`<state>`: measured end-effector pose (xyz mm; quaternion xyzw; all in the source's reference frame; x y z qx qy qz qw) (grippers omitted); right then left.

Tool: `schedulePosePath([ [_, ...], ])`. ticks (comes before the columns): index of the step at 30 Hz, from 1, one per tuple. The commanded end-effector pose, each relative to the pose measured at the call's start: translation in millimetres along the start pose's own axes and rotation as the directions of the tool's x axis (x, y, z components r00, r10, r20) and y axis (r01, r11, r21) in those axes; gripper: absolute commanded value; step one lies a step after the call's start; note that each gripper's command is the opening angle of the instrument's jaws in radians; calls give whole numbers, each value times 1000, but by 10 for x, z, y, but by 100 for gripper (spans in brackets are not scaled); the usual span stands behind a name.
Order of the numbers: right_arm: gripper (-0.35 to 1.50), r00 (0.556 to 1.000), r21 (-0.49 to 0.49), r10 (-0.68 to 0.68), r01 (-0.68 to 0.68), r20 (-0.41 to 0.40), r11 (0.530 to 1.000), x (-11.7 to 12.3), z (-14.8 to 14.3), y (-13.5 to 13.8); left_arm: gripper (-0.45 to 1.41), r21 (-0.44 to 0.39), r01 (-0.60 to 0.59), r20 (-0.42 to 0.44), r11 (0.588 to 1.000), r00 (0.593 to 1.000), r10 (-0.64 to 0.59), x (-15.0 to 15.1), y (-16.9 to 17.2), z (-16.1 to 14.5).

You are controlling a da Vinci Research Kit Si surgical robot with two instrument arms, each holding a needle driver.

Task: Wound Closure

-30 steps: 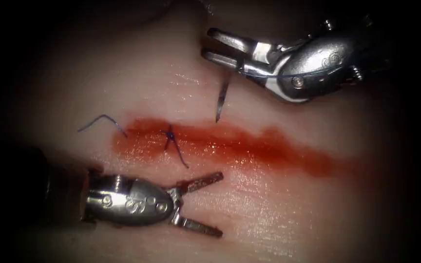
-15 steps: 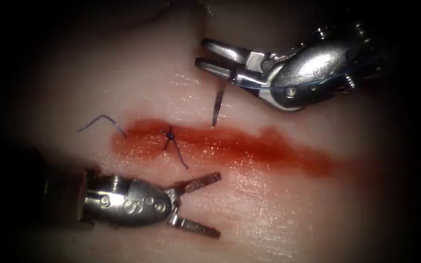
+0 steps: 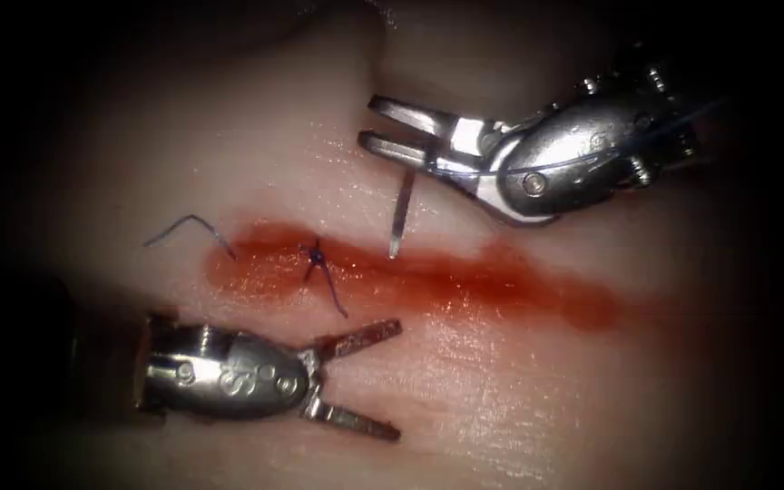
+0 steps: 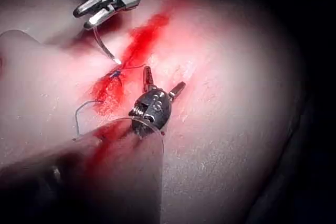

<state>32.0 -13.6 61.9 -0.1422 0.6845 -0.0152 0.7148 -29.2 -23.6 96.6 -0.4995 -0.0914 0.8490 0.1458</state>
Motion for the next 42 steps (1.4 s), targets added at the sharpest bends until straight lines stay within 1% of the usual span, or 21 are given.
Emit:
schedulePosePath([
  [1,-35,1000,12,-2,2,3,1000,-4,6,-11,78,-4,3,3,1000,1000,-3,-6,7,8],
  [7,-35,1000,29,-4,4,0,1000,-6,8,-24,74,-2,2,4,1000,1000,-2,-7,6,7],
  [13,-35,1000,28,9,-9,1,1000,-5,9,-22,74,-2,1,7,1000,1000,-1,-8,7,8],
  [20,-35,999,40,41,-41,5,998,-5,9,-28,74,-3,0,13,1000,1000,0,-9,6,8],
  [26,-35,995,60,95,-96,13,994,-8,9,-42,74,-3,0,12,1000,1000,0,-10,6,8],
  [29,-35,995,65,97,-98,14,993,-8,10,-48,74,-3,-1,12,1000,1000,1,-10,6,7],
  [36,-35,994,48,107,-108,23,993,-5,10,-34,74,-4,-1,15,1000,1000,1,-10,6,7],
  [42,-35,992,-17,121,-120,24,993,-3,10,-15,73,0,-3,19,1000,1000,3,-13,8,11],
])
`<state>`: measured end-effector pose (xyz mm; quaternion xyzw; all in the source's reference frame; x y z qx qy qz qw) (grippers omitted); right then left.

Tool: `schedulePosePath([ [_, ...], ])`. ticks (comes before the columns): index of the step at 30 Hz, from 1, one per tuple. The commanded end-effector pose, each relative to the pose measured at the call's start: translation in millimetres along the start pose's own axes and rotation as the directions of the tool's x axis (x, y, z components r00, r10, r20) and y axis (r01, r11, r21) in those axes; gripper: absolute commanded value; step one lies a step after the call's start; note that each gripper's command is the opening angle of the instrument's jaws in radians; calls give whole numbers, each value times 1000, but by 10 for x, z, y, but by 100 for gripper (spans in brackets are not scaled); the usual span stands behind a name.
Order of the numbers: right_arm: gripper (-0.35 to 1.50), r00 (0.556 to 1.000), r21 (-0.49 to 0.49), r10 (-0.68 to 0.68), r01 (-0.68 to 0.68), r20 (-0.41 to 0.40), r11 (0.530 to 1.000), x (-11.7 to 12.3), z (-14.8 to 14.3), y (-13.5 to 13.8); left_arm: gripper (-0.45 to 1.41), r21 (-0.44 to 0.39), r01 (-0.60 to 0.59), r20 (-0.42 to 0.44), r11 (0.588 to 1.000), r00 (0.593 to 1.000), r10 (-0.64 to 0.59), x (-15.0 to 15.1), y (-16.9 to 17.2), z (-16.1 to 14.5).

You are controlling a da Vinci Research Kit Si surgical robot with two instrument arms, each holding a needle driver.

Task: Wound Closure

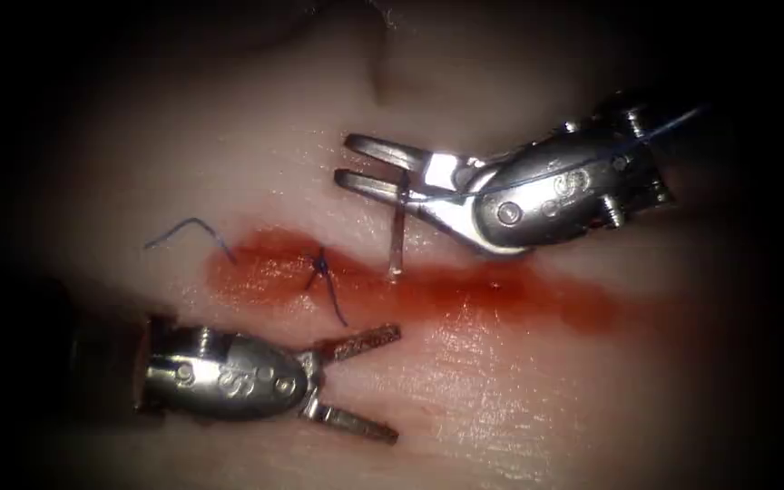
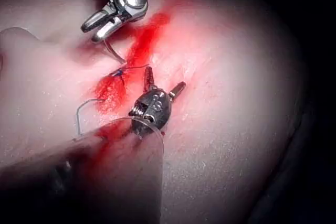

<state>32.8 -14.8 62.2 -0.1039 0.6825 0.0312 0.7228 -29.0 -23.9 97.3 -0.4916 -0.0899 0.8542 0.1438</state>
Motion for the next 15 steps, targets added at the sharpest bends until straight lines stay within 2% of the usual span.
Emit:
schedulePosePath([
  [1,-35,1000,-15,11,-11,0,1000,-2,5,3,73,-2,1,1,1000,1000,-1,-6,8,10],
  [4,-35,1000,-39,21,-21,6,999,2,4,15,73,4,3,9,1000,1000,-3,-11,11,15],
  [15,-35,999,-60,31,-30,10,998,6,4,27,73,5,22,31,1000,999,-22,-30,10,24],
])
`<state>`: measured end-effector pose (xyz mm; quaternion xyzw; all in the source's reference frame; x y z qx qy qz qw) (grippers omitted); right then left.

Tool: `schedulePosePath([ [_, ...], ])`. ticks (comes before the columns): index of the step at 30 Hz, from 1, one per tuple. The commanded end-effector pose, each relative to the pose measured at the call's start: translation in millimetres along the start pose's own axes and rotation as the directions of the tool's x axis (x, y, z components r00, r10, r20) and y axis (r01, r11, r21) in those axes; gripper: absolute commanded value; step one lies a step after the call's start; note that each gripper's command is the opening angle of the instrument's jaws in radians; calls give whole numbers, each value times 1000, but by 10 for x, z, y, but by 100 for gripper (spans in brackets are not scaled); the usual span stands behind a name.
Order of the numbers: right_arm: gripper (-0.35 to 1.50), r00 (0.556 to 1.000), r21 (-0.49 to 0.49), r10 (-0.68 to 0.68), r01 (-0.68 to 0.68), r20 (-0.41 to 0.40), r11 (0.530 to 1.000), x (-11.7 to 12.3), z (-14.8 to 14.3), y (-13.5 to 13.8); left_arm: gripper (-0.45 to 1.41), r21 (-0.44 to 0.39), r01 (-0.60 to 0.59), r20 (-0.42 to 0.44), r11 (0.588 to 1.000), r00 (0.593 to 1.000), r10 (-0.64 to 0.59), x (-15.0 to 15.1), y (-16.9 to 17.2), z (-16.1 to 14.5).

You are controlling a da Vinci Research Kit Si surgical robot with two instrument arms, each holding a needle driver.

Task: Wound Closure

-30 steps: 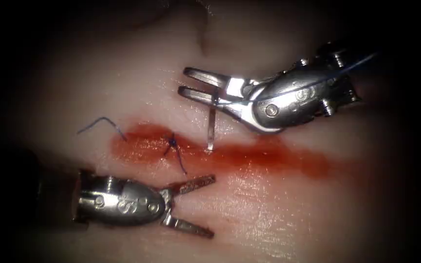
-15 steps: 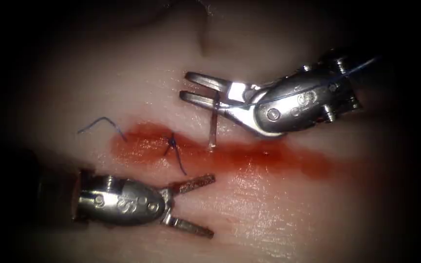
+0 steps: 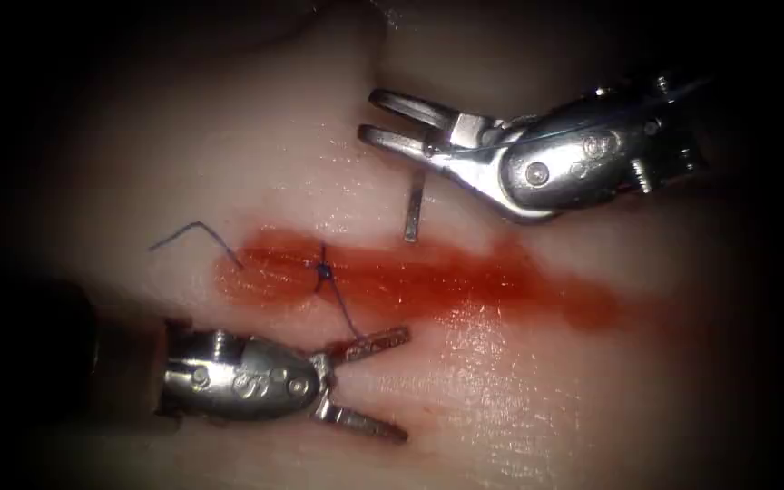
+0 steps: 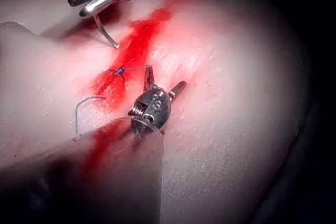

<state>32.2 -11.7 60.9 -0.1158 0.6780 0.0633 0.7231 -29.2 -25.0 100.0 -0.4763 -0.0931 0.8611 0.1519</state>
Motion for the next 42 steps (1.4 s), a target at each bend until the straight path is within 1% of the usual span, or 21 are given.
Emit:
schedulePosePath([
  [1,-35,1000,-1,2,-2,-4,1000,-4,5,-4,73,-4,3,-1,1000,1000,-3,-6,6,9],
  [5,-35,1000,-8,-1,1,-5,1000,-3,5,-2,73,-4,6,2,1000,1000,-6,-10,5,10],
  [7,-35,1000,-13,18,-18,-5,1000,-2,5,0,73,-4,4,5,1000,1000,-4,-12,5,11],
  [11,-35,996,-15,91,-91,-2,996,-2,5,3,73,-7,9,5,1000,1000,-9,-13,5,11],
  [16,-35,969,-17,246,-246,-1,969,-5,6,3,73,-9,8,10,1000,1000,-8,-14,4,10],
  [19,-35,933,-17,361,-361,7,933,-10,6,4,73,-10,8,13,1000,1000,-8,-14,4,10],
  [21,-35,897,-20,441,-440,33,898,-16,5,3,73,-10,8,13,1000,1000,-8,-14,4,10],
  [25,-35,885,-21,463,-462,43,886,-19,5,2,73,-10,8,16,1000,1000,-7,-14,4,9],
  [28,-35,872,-17,484,-484,75,875,-23,4,-6,73,-11,8,16,1000,1000,-8,-14,4,9],
  [30,-35,867,-14,492,-493,78,870,-25,4,-8,73,-12,8,16,1000,1000,-8,-14,3,9],
  [35,-35,809,16,576,-582,121,813,-30,4,-25,73,-13,8,16,1000,1000,-8,-14,3,7],
  [36,-35,778,23,614,-622,132,783,-30,3,-30,73,-13,8,16,1000,1000,-8,-14,3,7],
  [38,-35,760,33,634,-644,141,764,-29,2,-36,73,-14,8,15,1000,1000,-8,-13,3,7],
  [40,-35,733,42,662,-674,156,737,-27,1,-42,73,-14,8,15,1000,1000,-8,-13,3,6],
  [42,-35,726,47,669,-683,161,729,-27,2,-45,73,-14,8,15,1000,1000,-8,-13,3,6],
])
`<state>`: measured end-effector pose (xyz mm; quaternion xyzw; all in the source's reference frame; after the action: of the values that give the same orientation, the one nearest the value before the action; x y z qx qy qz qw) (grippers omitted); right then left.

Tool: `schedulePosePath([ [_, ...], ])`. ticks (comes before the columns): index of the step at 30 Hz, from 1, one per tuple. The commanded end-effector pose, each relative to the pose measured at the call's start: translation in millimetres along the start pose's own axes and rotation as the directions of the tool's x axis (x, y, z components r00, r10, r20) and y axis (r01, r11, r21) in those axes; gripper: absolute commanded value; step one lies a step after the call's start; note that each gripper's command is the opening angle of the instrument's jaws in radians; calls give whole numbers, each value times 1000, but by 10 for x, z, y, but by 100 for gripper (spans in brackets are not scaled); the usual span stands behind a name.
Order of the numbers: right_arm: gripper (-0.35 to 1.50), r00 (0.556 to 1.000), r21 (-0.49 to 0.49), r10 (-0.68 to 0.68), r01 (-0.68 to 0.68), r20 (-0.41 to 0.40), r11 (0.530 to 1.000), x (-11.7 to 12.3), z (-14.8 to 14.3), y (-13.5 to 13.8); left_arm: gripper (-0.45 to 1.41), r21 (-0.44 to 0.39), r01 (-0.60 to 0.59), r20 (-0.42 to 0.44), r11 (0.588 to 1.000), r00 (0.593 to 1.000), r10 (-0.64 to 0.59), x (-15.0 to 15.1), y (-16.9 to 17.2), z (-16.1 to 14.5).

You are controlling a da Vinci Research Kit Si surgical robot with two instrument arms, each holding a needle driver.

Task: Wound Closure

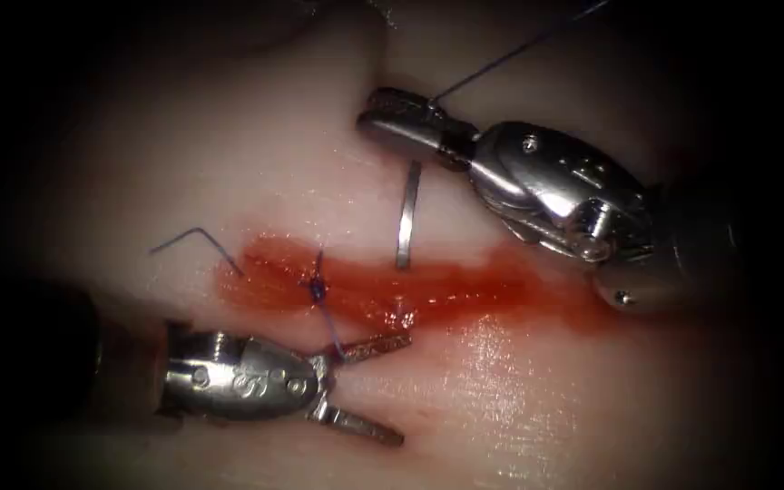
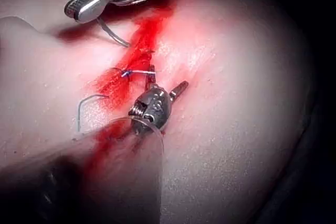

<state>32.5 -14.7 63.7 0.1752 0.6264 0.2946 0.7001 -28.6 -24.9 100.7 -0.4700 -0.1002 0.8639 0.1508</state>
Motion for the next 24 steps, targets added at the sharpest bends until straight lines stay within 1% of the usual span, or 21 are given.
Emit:
schedulePosePath([
  [1,-35,999,24,30,-30,14,999,-11,7,-15,73,-4,3,-1,1000,1000,-3,-4,7,7],
  [7,-35,994,60,97,-99,41,993,-14,9,-31,73,-6,3,-1,1000,1000,-3,-4,6,6],
  [11,-35,989,67,137,-140,59,988,-14,8,-37,73,-6,3,-1,1000,1000,-3,-4,6,5],
  [14,-35,974,69,200,-207,102,976,-17,4,-45,73,-11,4,-2,1000,1000,-4,-3,6,4],
  [15,-35,967,68,233,-241,107,968,-19,2,-46,73,-9,5,-2,1000,1000,-5,-2,6,3],
  [17,-35,965,68,238,-246,108,967,-19,1,-46,73,-9,6,-2,1000,1000,-6,-1,6,2],
  [18,24,965,54,241,-247,102,968,-16,-2,-40,73,-3,10,-1,1000,1000,-10,4,5,-1],
  [19,24,965,54,241,-247,102,968,-16,-2,-40,73,-3,10,-1,1000,1000,-10,4,5,-1],
  [20,67,972,34,216,-220,92,975,-12,-6,-32,73,-3,-14,-2,1000,1000,14,9,5,-5],
  [21,83,975,25,203,-205,87,978,-8,-11,-25,73,2,-23,-1,1000,1000,23,13,4,-7],
  [22,88,977,22,193,-196,85,980,-6,-15,-20,73,5,-42,-1,999,999,42,18,4,-10],
  [23,96,982,22,168,-170,83,985,-1,-25,-10,71,10,-57,3,998,998,57,26,4,-16],
  [24,96,986,24,147,-149,82,988,2,-33,-3,71,13,-69,1,998,998,69,32,4,-18],
])
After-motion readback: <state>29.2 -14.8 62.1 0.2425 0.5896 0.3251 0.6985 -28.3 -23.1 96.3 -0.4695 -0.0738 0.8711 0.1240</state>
